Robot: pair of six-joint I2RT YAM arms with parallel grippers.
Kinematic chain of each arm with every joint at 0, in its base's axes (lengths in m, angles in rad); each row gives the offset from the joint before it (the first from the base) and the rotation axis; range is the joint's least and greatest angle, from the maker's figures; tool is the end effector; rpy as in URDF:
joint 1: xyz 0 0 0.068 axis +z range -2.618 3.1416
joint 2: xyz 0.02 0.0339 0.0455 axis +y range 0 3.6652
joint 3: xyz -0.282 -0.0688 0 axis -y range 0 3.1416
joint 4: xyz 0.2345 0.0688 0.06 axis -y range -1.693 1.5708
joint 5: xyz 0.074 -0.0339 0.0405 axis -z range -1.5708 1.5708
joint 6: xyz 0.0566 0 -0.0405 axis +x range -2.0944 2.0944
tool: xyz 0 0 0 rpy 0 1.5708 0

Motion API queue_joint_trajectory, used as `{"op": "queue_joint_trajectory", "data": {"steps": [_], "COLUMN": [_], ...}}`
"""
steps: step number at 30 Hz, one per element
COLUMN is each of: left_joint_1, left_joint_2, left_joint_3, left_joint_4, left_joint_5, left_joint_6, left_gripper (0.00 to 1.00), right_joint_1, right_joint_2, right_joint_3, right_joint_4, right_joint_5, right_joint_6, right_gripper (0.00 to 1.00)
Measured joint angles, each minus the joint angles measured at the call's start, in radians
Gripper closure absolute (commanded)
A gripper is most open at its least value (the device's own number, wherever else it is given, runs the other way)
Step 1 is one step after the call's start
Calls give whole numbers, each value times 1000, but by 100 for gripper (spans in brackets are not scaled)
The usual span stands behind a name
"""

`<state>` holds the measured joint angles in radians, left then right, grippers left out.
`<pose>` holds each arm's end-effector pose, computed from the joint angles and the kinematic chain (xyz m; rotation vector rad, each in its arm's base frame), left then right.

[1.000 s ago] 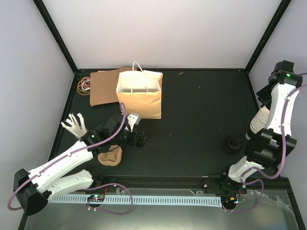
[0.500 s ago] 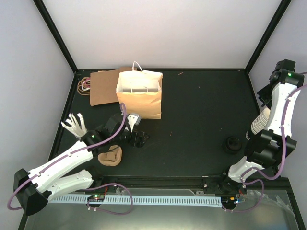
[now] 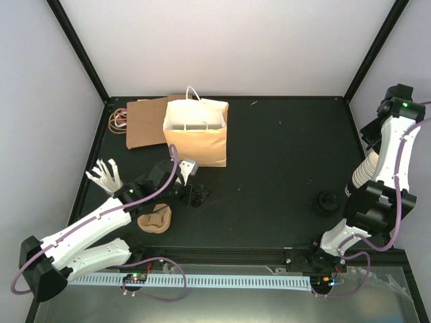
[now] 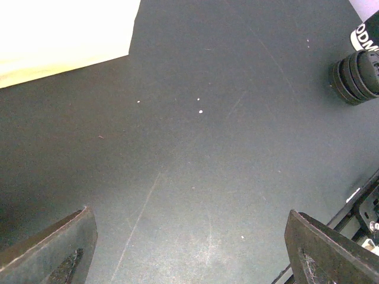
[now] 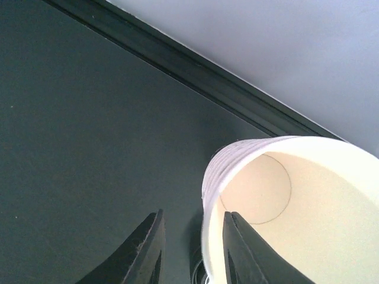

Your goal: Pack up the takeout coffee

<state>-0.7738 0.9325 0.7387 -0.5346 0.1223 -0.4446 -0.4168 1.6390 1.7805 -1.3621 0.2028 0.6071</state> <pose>0.1316 -0.1383 0.2670 0.4610 2.3711 -0.7402 0.2764 -0.1348 0.3657 1.3980 2.3864 -0.2336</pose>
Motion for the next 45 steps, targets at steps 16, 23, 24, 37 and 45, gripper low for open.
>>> {"op": "queue_joint_trajectory", "data": {"steps": [16,23,24,37,45], "left_joint_1": [0,0,0,0,0], "left_joint_2": [5,6,6,6,5], "left_joint_3": [11,11,11,11,11], "left_joint_4": [0,0,0,0,0], "left_joint_5": [-1,-1,-2,-4,-4], "left_joint_6": [1,1,2,7,7], "left_gripper": [11,11,11,10,10], "right_joint_1": [18,18,18,18,19], "right_joint_2": [9,11,11,11,11], "right_joint_3": [-33,-33,-33,-17,19], "right_joint_4": [21,21,21,-11,-40], "right_joint_5": [-3,-2,-2,33,45], "right_joint_6": [3,2,3,5,15], "right_gripper": [82,86,88,99,99]}}
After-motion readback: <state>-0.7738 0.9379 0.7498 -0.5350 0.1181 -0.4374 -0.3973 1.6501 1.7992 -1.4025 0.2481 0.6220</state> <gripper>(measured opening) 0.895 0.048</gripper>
